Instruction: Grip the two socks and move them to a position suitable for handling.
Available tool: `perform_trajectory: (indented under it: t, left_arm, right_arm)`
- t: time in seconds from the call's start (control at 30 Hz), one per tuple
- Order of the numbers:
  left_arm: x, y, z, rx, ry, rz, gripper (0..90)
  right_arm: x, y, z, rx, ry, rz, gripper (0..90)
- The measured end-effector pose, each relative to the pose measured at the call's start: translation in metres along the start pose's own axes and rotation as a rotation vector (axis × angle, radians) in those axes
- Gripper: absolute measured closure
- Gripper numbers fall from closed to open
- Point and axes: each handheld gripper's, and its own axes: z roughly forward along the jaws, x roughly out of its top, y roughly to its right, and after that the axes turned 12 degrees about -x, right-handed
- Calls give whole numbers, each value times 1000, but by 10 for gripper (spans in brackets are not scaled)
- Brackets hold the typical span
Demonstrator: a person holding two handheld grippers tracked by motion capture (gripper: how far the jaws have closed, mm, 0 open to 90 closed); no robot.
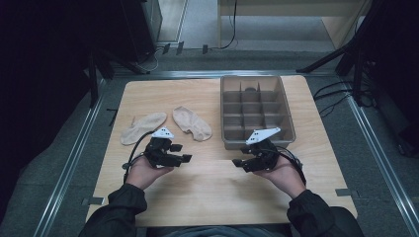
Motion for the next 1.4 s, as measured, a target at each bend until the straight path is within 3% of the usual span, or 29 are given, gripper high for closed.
perform_trajectory:
  t: [0.2,0.3,0.37,0.47,0.8,1.4]
  left_arm:
    - [0,-2,-1,10,5,-26,358]
    - [-1,-4,-2,5,8,-34,343]
    - [-1,-4,-3,4,12,-45,341]
    - [-2,-4,-4,19,0,-31,341]
    - [-6,-4,-7,33,-16,-48,348]
    - [-18,-10,-19,96,3,-112,368]
  right_arm:
    - [-5,-1,-1,-2,0,13,438]
    - [-7,-4,-2,-11,18,-16,437]
    - [-7,-5,-3,2,8,2,438]
    - [-7,-5,-2,0,2,-18,430]
    - [-8,-6,-2,2,-13,-33,420]
    - [-1,-8,7,27,-24,-62,415]
